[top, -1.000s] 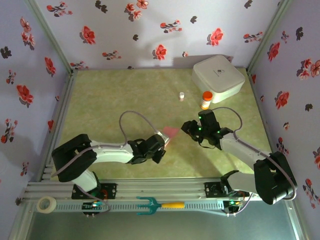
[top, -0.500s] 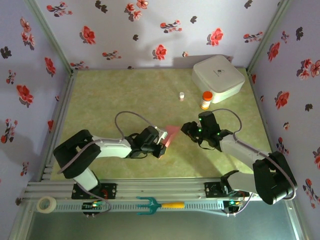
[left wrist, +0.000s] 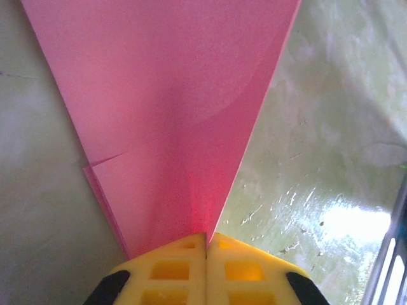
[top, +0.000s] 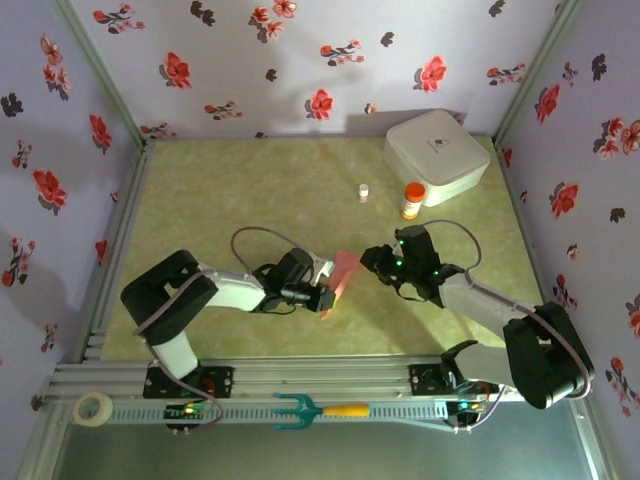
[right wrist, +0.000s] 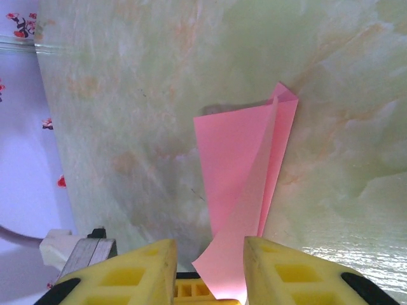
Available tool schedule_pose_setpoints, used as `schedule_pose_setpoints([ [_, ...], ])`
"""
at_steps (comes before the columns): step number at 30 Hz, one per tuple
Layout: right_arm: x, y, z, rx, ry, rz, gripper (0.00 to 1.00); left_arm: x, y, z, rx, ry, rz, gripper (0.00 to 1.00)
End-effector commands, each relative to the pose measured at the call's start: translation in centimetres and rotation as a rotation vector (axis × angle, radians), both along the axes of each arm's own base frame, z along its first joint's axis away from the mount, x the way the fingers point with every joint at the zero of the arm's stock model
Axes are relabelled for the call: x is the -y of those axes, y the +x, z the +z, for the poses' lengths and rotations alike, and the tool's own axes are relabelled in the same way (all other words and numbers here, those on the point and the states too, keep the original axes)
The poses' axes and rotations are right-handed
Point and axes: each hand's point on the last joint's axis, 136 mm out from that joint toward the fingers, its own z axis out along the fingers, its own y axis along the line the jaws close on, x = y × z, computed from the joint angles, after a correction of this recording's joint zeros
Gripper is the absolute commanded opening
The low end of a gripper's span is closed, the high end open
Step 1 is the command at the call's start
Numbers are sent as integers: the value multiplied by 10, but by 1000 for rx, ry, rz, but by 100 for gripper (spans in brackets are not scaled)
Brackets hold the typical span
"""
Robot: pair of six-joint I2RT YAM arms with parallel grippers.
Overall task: Fold a paper plane with a square sheet of paper (pick it up from the middle)
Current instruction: Fold the wing for the fifth time at the center of the table.
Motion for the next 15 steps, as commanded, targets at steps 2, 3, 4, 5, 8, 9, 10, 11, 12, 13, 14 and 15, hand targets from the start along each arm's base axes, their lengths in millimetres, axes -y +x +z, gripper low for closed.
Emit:
schedule_pose_setpoints([
  [2, -10, -3, -1, 30, 5, 40, 31, 0, -5, -5, -72, -61, -10, 0],
  [3, -11, -4, -3, 38, -10, 44, 30, 1, -4, -3, -76, -74, -12, 0],
  [4, -11, -4, -4, 52, -26, 46, 29, 1, -4, -3, -83, -88, -11, 0],
  [5, -12, -5, -5, 69, -37, 49, 28, 0, -4, -3, -91, -98, -9, 0],
  [8, -16, -7, -5, 117, -68, 73, 23, 0, -3, -3, -117, -125, -4, 0],
  [9, -17, -8, -6, 125, -76, 86, 21, 0, -2, -3, -128, -137, -2, 0],
  [10, -19, -9, -7, 127, -79, 101, 20, -1, -2, -4, -138, -144, 0, 0],
  [11, -21, -10, -7, 122, -75, 110, 18, 0, -2, -3, -144, -152, 3, 0],
  [12, -23, -11, -8, 118, -71, 121, 17, -1, -1, -4, -152, -161, 8, 0],
  [13, -26, -11, -8, 120, -63, 131, 17, -2, -1, -5, -160, -166, 11, 0],
  [14, -30, -12, -6, 124, -48, 145, 16, -2, 0, -4, -167, -176, 15, 0],
  [15, -35, -12, -4, 133, -23, 165, 15, -2, 1, -4, -176, -185, 22, 0],
])
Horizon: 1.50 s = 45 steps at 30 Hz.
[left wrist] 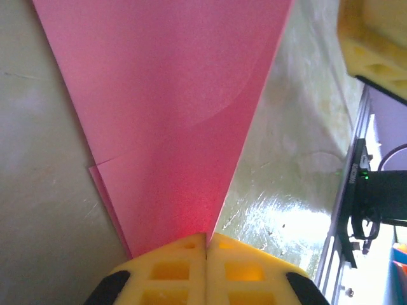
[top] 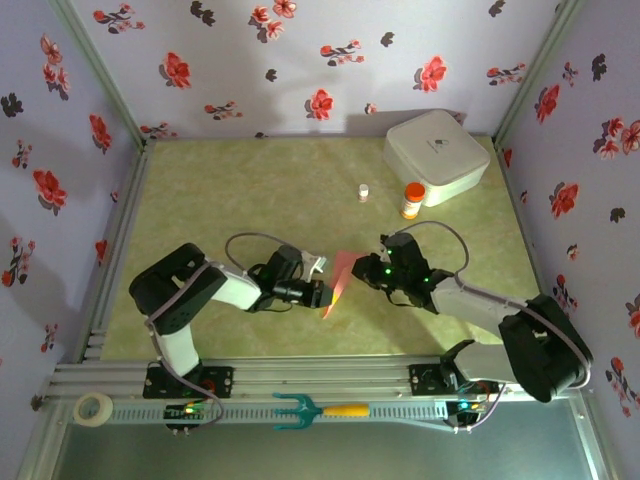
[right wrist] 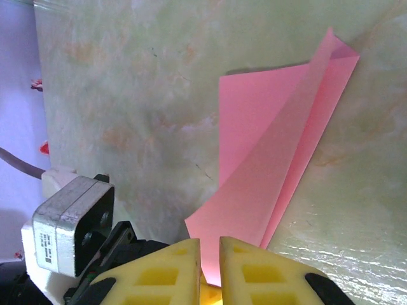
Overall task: Fold a paper plane with a square sheet of paper (pick it up from the middle)
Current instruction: Fold the wing for the fifth time at the center of the table.
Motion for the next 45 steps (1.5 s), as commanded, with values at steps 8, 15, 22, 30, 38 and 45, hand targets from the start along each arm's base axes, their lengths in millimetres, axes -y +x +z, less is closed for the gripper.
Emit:
schedule_pose_setpoints([
  [8, -41, 1, 0, 4, 82, 146, 11, -2, -1, -13, -107, -28, 19, 0],
  [15, -39, 6, -15, -19, 49, 112, 10, -7, 4, -16, -156, -51, 57, 0],
  [22, -35, 12, -22, -35, 37, 95, 10, -9, 6, -21, -181, -39, 73, 0],
  [30, -27, 18, -29, -48, 35, 67, 10, -12, 5, -33, -232, 3, 89, 0],
  [38, -25, 22, -32, -63, 44, 56, 10, -14, 5, -42, -268, 39, 98, 0],
  [45, -32, 21, -24, -49, 81, 80, 11, -15, 5, -47, -288, 53, 106, 0],
])
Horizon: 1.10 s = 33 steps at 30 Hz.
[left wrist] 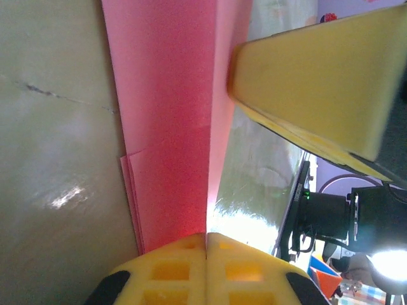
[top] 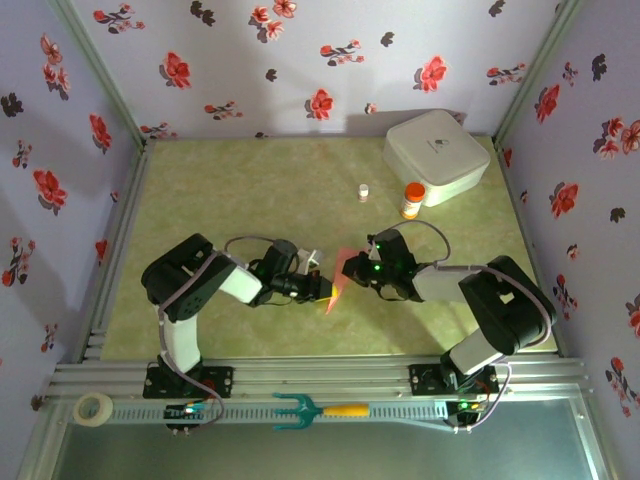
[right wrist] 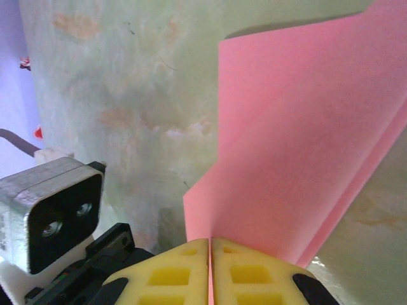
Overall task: Fold a paper plane with a square sheet of paper (pick it up from the middle)
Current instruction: Fold the wing for the fifth time at the center of the table.
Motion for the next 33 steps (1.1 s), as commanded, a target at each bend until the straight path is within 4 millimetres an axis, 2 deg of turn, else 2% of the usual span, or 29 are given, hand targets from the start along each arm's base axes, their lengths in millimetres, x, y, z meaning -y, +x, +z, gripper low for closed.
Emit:
schedule_pose_setpoints([
  [1, -7, 6, 9, 15, 38, 13, 11, -18, -6, -48, -61, 146, 31, 0],
  [6, -7, 8, -2, -6, 21, 5, 10, -19, -6, -49, -68, 151, 33, 0],
  [21, -6, 12, -12, -20, 13, 1, 12, -29, -7, -61, -103, 218, 66, 0],
  [28, 1, 7, -36, -84, -44, -12, 10, -32, -7, -63, -107, 235, 69, 0],
  [33, 10, 1, -49, -126, -90, -35, 9, -34, -9, -60, -104, 253, 59, 10],
])
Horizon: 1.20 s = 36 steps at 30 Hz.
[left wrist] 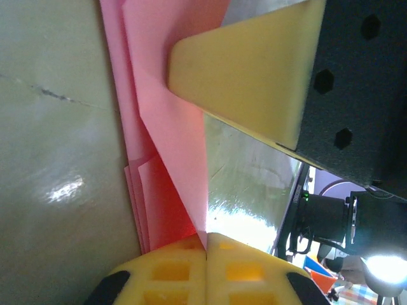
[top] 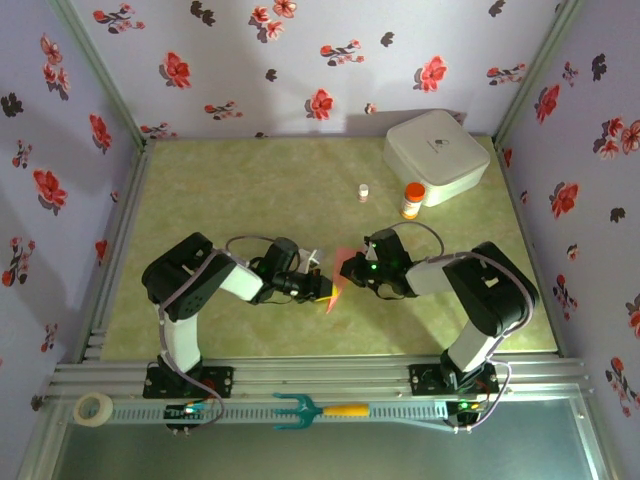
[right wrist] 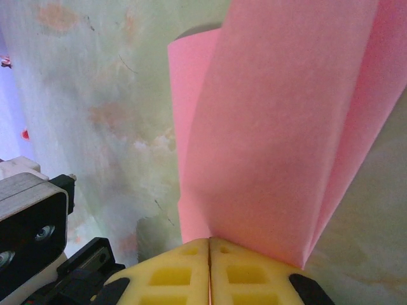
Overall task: Fold a paper plane with a square sheet of paper (pick it up from the middle)
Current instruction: Fold the wing for the fifth time at the center of the table.
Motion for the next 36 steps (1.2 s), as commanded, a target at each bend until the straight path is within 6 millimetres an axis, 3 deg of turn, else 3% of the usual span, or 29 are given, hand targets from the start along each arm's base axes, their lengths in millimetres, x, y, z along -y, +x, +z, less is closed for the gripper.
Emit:
schedule_pose_setpoints([
  [1, 16, -5, -27, -74, -94, -44, 9, -33, -10, -56, -68, 231, 50, 11],
  [9, 18, -7, -31, -92, -110, -49, 9, -32, -26, -41, -56, 252, -33, 14],
  [16, 20, -8, -30, -92, -117, -51, 8, -29, -42, -39, -66, 279, -111, 0],
  [18, 21, -9, -31, -95, -119, -51, 9, -28, -44, -38, -63, 281, -119, 2],
  [20, 21, -9, -32, -95, -123, -52, 8, -29, -47, -38, -65, 284, -123, 12],
  [23, 22, -10, -33, -99, -127, -55, 8, -32, -50, -36, -65, 289, -130, 15],
  [32, 23, -11, -34, -103, -129, -56, 9, -38, -60, -36, -70, 301, -139, 2],
  [36, 22, -10, -34, -104, -131, -55, 8, -36, -63, -33, -71, 296, -152, 10],
])
